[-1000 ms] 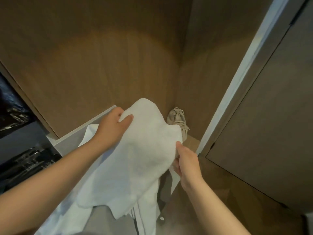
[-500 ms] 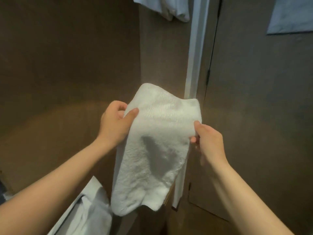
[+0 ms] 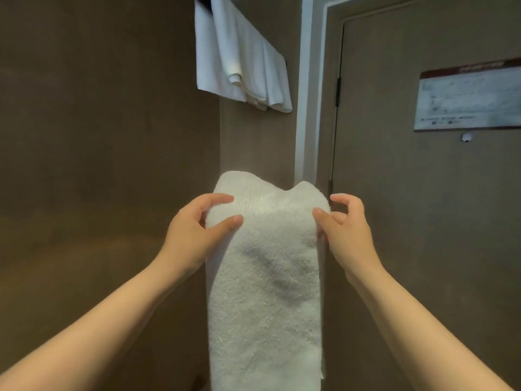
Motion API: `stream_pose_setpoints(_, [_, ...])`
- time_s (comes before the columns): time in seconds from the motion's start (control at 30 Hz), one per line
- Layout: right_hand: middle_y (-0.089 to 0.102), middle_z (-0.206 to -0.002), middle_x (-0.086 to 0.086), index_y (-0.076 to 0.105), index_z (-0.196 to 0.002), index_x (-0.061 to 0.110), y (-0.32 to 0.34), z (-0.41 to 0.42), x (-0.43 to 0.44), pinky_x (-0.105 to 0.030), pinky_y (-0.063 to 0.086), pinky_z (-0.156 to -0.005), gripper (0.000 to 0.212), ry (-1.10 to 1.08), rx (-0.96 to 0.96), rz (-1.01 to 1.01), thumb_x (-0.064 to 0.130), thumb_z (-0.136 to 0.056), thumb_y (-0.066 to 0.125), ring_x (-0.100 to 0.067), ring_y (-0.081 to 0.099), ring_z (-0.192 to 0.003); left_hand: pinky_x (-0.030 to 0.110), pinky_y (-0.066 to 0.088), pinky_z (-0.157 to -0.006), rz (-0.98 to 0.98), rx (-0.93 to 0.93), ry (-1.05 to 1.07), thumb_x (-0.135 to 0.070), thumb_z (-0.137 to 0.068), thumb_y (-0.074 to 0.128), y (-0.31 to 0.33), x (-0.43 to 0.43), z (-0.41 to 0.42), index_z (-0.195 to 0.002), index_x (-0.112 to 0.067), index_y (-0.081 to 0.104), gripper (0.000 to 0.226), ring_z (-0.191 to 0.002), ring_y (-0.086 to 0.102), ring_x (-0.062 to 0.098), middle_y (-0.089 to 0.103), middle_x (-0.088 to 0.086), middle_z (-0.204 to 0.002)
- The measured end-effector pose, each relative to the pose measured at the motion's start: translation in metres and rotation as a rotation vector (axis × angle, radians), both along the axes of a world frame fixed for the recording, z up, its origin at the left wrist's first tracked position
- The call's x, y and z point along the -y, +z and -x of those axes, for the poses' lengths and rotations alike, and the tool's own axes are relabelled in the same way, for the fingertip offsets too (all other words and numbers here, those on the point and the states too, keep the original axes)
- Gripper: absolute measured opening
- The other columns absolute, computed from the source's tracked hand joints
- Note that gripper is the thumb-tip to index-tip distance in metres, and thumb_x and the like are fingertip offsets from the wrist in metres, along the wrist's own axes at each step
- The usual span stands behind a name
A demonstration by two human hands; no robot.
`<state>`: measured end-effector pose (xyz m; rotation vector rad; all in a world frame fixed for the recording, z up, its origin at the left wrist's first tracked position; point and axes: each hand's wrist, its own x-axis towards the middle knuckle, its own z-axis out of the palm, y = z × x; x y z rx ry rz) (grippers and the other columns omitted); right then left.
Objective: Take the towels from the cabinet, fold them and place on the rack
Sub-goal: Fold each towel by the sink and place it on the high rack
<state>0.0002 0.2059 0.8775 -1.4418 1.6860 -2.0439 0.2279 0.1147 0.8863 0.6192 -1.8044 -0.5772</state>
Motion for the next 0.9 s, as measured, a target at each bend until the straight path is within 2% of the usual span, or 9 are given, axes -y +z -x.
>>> stream_pose_setpoints(0.07, [0.053, -0.063, 0.002, 0.046, -0.11, 0.032, 0.012, 0.008, 0.018, -0.016, 0.041, -0.054, 0.023, 0.0, -0.148, 0.079, 0.019, -0.094, 0.057, -0.009, 0.046, -0.052, 0.025, 0.05, -0.08, 0.014, -0.033, 0.005, -0.034, -0.078, 0.076, 0.011, 0.016, 0.004, -0.111, -0.038, 0.064, 0.035, -0.097, 0.06, 0.005, 0.065, -0.021, -0.107])
stream_pose_setpoints(0.17, [0.058, -0.078, 0.004, 0.057, -0.096, 0.027, 0.031, 0.015, 0.052, -0.013, 0.041, -0.058, 0.012, 0.029, -0.308, 0.121, 0.016, -0.097, 0.052, -0.013, 0.051, -0.066, 0.027, 0.05, -0.081, 0.039, -0.07, 0.022, -0.031, -0.078, 0.077, 0.026, 0.043, 0.006, -0.11, -0.04, 0.063, 0.036, -0.1, 0.06, 0.005, 0.065, -0.021, -0.108])
stream_pose_setpoints(0.27, [0.06, -0.081, 0.014, 0.062, -0.095, 0.027, 0.049, 0.014, 0.087, -0.007, 0.042, -0.06, 0.014, 0.079, -0.302, 0.16, 0.017, -0.098, 0.052, 0.003, 0.054, -0.069, 0.021, 0.046, -0.077, 0.089, -0.075, 0.082, -0.031, -0.078, 0.077, 0.04, 0.067, 0.003, -0.11, -0.042, 0.062, 0.037, -0.097, 0.059, -0.003, 0.064, -0.026, -0.107])
stream_pose_setpoints(0.4, [0.066, -0.095, 0.015, 0.064, -0.098, 0.029, 0.063, 0.006, 0.134, -0.008, 0.047, -0.067, 0.007, 0.195, -0.257, 0.192, 0.026, -0.095, 0.059, 0.002, 0.06, -0.086, 0.02, 0.046, -0.074, 0.116, -0.091, 0.197, -0.031, -0.076, 0.078, 0.052, 0.09, -0.012, -0.11, -0.041, 0.064, 0.038, -0.095, 0.06, 0.001, 0.066, -0.023, -0.105])
stream_pose_setpoints(0.5, [0.066, -0.101, 0.017, 0.064, -0.099, 0.031, 0.068, -0.005, 0.167, -0.014, 0.05, -0.076, 0.009, 0.291, -0.257, 0.188, 0.032, -0.091, 0.065, -0.002, 0.062, -0.095, 0.021, 0.046, -0.076, 0.137, -0.094, 0.293, -0.03, -0.075, 0.079, 0.059, 0.098, -0.027, -0.111, -0.038, 0.065, 0.039, -0.095, 0.061, 0.003, 0.067, -0.019, -0.106])
stream_pose_setpoints(0.57, [0.066, -0.103, 0.014, 0.064, -0.1, 0.032, 0.073, -0.013, 0.188, -0.017, 0.052, -0.077, 0.012, 0.377, -0.246, 0.197, 0.031, -0.089, 0.068, -0.006, 0.063, -0.093, 0.024, 0.048, -0.077, 0.146, -0.09, 0.359, -0.03, -0.075, 0.08, 0.063, 0.098, -0.038, -0.111, -0.037, 0.065, 0.039, -0.094, 0.062, 0.005, 0.068, -0.017, -0.106])
stream_pose_setpoints(0.73, [0.063, -0.091, 0.016, 0.065, -0.1, 0.032, 0.093, -0.032, 0.23, -0.009, 0.046, -0.062, 0.016, 0.582, -0.279, 0.255, 0.028, -0.086, 0.072, 0.008, 0.057, -0.076, 0.028, 0.051, -0.08, 0.165, -0.094, 0.565, -0.032, -0.073, 0.081, 0.072, 0.088, -0.056, -0.108, -0.042, 0.065, 0.039, -0.092, 0.063, 0.006, 0.069, -0.016, -0.102])
stream_pose_setpoints(0.83, [0.061, -0.081, 0.013, 0.064, -0.101, 0.032, 0.106, -0.037, 0.247, -0.01, 0.045, -0.058, 0.021, 0.694, -0.312, 0.295, 0.024, -0.085, 0.074, 0.001, 0.053, -0.062, 0.033, 0.053, -0.083, 0.184, -0.075, 0.689, -0.033, -0.073, 0.081, 0.08, 0.075, -0.057, -0.107, -0.045, 0.063, 0.04, -0.093, 0.062, 0.005, 0.067, -0.018, -0.103])
stream_pose_setpoints(0.9, [0.057, -0.07, 0.012, 0.063, -0.102, 0.032, 0.113, -0.037, 0.254, -0.014, 0.044, -0.053, 0.025, 0.766, -0.344, 0.32, 0.022, -0.084, 0.075, -0.001, 0.043, -0.052, 0.044, 0.054, -0.086, 0.194, -0.07, 0.74, -0.035, -0.073, 0.083, 0.084, 0.067, -0.055, -0.107, -0.045, 0.063, 0.041, -0.094, 0.063, 0.015, 0.068, -0.011, -0.103])
